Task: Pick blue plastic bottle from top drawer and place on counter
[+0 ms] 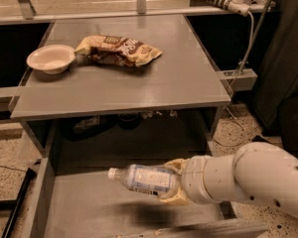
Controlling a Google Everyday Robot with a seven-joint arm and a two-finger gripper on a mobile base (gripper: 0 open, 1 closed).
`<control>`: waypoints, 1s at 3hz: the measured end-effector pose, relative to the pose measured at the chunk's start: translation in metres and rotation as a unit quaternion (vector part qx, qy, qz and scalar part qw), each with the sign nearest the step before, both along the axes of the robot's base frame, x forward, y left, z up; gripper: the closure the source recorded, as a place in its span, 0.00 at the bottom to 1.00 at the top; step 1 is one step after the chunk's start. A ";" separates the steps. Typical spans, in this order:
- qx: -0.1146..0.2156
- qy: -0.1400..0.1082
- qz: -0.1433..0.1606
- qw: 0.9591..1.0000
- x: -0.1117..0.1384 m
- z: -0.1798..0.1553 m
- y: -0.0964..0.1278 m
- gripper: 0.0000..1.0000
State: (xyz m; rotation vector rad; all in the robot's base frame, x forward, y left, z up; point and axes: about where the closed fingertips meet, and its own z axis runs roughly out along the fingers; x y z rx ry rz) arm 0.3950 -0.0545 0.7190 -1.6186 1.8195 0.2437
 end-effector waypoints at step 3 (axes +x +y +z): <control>-0.060 -0.125 -0.040 0.990 0.099 0.183 -0.069 1.00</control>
Offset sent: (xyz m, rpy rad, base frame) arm 0.1109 -0.0801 0.2236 -0.1594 -0.3065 -0.0978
